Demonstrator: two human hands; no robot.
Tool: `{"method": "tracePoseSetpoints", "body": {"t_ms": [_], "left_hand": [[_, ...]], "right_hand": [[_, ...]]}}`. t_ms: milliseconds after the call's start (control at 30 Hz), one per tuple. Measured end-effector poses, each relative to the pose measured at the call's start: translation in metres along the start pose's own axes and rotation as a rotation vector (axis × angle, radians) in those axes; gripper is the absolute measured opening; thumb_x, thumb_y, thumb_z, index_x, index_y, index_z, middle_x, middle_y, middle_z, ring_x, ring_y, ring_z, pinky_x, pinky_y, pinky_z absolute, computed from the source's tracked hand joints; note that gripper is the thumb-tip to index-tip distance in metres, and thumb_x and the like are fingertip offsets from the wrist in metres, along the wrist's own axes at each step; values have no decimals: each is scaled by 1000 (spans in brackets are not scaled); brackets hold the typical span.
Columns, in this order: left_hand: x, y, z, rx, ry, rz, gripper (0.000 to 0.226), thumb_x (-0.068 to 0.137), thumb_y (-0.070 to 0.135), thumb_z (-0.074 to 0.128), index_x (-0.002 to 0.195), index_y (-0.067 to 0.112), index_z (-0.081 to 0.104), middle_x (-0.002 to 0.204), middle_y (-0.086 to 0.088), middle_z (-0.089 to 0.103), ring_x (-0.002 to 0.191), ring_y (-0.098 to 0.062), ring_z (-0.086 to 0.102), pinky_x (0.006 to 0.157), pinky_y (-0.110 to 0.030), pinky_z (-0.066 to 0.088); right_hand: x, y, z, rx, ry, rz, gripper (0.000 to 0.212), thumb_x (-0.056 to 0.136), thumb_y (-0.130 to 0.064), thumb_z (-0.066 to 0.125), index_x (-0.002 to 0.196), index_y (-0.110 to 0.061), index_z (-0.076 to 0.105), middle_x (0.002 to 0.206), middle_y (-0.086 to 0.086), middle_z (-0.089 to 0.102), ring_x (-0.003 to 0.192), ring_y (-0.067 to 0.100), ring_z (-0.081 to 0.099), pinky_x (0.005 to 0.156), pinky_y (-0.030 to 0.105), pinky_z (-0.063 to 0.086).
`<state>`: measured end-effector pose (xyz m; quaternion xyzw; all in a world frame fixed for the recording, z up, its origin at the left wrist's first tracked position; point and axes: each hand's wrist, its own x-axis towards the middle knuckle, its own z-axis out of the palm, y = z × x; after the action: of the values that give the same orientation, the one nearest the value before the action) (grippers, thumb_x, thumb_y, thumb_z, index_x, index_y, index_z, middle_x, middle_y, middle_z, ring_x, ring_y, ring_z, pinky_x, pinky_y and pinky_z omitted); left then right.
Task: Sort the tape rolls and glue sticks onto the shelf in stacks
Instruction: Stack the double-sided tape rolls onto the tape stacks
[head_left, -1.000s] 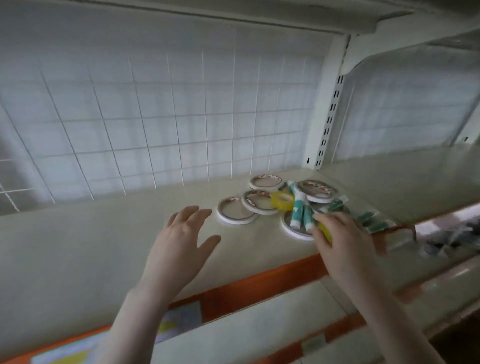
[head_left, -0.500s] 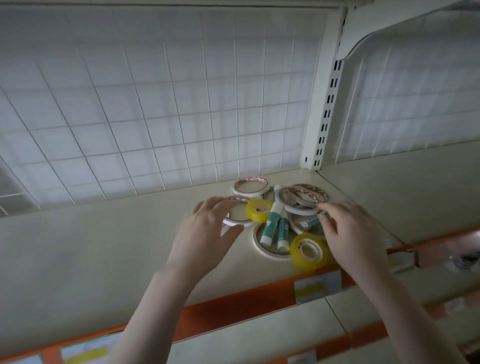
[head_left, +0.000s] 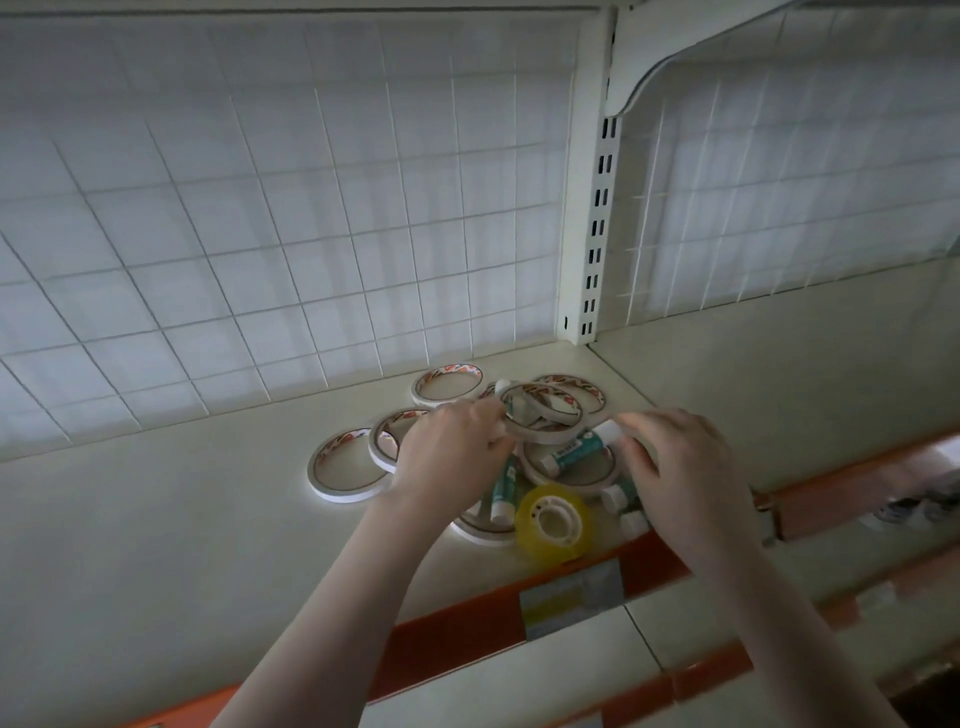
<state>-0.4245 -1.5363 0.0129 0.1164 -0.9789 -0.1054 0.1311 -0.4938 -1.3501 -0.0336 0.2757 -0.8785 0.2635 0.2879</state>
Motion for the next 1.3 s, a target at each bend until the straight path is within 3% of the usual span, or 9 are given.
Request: {"method": "tracePoseSetpoints", "body": {"t_ms": [133,433,633,733,967,1167,1300], "left_hand": [[1,2,1,-49,51,-45,24,89,25,48,106,17,63,102,-3,66,94,-24,59,71,-33,47],[-15,-8,-12,-361,113,-121,22,80,24,65,101,29,68,84,6,69,80,-9,62,74,-23,46],[-26,-15,-10,-460,188,-88,21,79,20,68,98,30,69,73,10,65,69,-3,60,66,-9,40],[-31,-18,-12,-516,254,-112,20,77,16,71,93,29,70,69,11,65,70,-5,60,68,-14,45],[-43,-28,-18,-573,370,-135,31,72,14,74,86,40,65,73,15,67,70,-2,63,74,-28,52],[-54,-43,-28,-534,461,-180,42,71,7,75,85,44,61,82,25,66,69,0,63,70,-15,49],[-72,-60,-33,-522,500,-229,40,70,7,76,86,40,62,85,24,66,70,-1,64,72,-14,49]], "right_hand": [[2,5,-1,22,-16,-12,18,84,-10,62,101,-7,68,92,7,67,85,28,61,71,43,53],[18,-12,11,61,35,-130,20,78,-6,71,97,-5,71,86,8,70,77,26,64,66,30,50],[27,-23,21,58,-95,-228,17,78,-14,71,95,-9,71,87,3,70,81,25,64,70,37,52],[28,-25,24,42,-177,-260,16,76,-19,72,91,-14,72,82,0,69,81,23,62,71,35,50],[28,-26,28,48,-204,-269,11,72,-12,76,81,-17,70,73,-2,64,71,24,59,63,34,47],[32,-29,31,104,-93,-288,20,67,-7,80,85,-11,73,75,4,67,70,28,62,66,36,48],[33,-45,33,195,-69,-311,20,70,-5,77,89,-8,73,80,6,68,75,30,63,70,40,51]]}}
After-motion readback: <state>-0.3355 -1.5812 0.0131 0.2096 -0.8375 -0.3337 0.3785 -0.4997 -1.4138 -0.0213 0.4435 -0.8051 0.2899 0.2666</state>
